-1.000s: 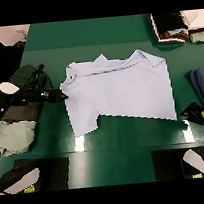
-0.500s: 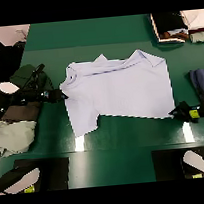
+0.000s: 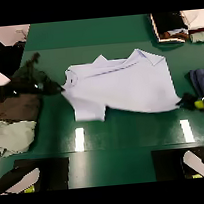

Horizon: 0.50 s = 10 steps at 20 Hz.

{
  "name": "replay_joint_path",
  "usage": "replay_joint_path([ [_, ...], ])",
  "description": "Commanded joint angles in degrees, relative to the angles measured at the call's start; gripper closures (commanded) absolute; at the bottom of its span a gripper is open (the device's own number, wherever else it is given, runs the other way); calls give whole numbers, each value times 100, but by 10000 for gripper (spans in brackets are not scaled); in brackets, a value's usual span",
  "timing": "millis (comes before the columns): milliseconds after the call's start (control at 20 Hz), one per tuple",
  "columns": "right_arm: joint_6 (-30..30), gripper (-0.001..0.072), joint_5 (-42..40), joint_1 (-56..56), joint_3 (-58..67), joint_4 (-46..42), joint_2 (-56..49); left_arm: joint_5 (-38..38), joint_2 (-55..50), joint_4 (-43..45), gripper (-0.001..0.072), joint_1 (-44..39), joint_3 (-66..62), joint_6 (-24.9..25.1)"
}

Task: Fold the shirts.

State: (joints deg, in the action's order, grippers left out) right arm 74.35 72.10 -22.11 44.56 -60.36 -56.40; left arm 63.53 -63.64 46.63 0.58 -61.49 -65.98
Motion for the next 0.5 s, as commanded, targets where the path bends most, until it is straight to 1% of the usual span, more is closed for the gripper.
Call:
replay_joint_path([
  [0, 238, 696, 136, 11, 1655, 94, 739, 151, 553, 98, 681, 7, -1499, -166],
  [250, 273, 696, -214, 11, 4426, 76, 1274, 149, 1248, 94, 681, 4, -4299, -221],
  [450, 273, 695, -247, 9, 6085, 35, 1325, 63, 1318, 83, 681, 4, -6220, -671],
])
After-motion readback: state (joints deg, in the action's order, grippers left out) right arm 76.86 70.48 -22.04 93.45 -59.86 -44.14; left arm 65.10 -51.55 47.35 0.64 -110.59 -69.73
